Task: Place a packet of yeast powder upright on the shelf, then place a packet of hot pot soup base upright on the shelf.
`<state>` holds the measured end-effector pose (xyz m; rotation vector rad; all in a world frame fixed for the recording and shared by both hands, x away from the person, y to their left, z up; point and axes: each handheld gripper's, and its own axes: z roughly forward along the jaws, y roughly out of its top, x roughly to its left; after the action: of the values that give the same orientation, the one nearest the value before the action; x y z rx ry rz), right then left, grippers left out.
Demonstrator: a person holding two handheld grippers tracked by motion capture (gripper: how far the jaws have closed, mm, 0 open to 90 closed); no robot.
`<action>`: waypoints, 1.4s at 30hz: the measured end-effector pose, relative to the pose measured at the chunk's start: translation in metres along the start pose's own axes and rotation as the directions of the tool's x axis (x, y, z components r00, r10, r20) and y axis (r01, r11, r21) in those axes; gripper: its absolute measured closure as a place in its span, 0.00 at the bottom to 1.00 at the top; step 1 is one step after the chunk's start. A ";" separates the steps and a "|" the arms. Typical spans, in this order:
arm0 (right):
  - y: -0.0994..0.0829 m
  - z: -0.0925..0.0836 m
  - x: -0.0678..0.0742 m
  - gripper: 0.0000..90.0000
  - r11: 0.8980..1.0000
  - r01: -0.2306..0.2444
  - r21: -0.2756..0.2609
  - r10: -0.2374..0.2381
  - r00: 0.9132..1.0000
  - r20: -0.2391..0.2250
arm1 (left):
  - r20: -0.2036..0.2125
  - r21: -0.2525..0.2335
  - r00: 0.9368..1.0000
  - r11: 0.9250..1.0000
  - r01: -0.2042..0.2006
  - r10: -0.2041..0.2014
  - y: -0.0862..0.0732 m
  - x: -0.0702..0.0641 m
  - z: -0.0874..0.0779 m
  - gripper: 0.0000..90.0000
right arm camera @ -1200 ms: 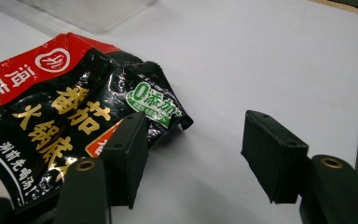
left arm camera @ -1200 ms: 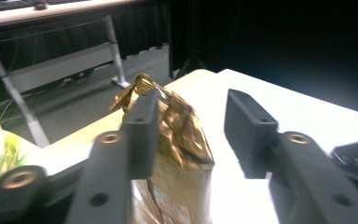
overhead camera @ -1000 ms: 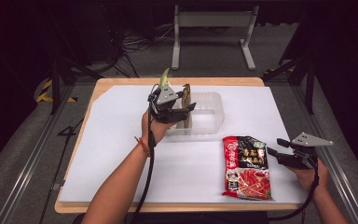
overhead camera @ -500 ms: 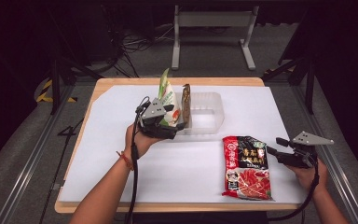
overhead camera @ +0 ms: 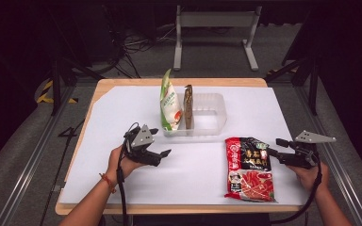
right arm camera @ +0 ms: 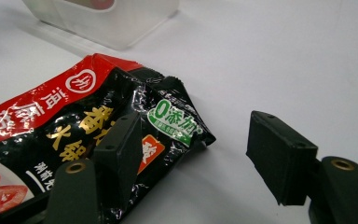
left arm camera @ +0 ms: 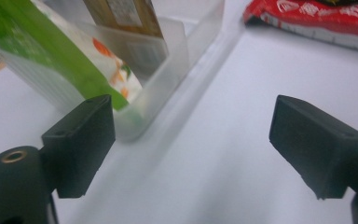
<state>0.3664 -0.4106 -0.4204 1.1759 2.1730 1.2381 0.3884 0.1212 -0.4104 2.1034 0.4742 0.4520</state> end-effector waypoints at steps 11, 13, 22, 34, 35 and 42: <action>-0.001 0.004 -0.001 0.34 1.000 -0.014 0.005 0.014 1.000 0.000 | -0.006 0.041 0.999 0.998 0.050 -0.050 -0.032 -0.003 -0.023 0.14; -0.002 0.006 0.000 0.35 1.000 -0.006 0.020 0.006 1.000 -0.005 | -0.022 0.041 0.999 0.998 0.037 -0.036 -0.039 -0.003 -0.028 0.15; -0.005 0.010 0.001 0.33 0.998 -0.031 0.058 0.031 0.999 -0.006 | -0.071 -0.020 0.993 0.995 0.094 -0.096 -0.056 -0.002 -0.037 0.16; 0.005 0.030 -0.010 0.33 0.975 -0.180 0.128 0.194 0.976 -0.104 | -0.049 0.007 0.995 0.996 0.092 -0.091 -0.054 -0.004 -0.027 0.15; 0.006 0.034 -0.010 0.33 0.971 -0.194 0.139 0.209 0.972 -0.104 | -0.047 0.005 0.995 0.996 0.087 -0.087 -0.053 -0.004 -0.028 0.15; 0.013 0.048 -0.008 0.32 0.956 -0.237 0.171 0.259 0.959 -0.117 | -0.041 -0.004 0.996 0.997 0.075 -0.075 -0.052 -0.007 -0.028 0.15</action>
<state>0.4087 -0.3886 -0.4363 1.5086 2.3131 1.3036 0.3604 0.1643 -0.4399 2.0696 0.5737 0.4528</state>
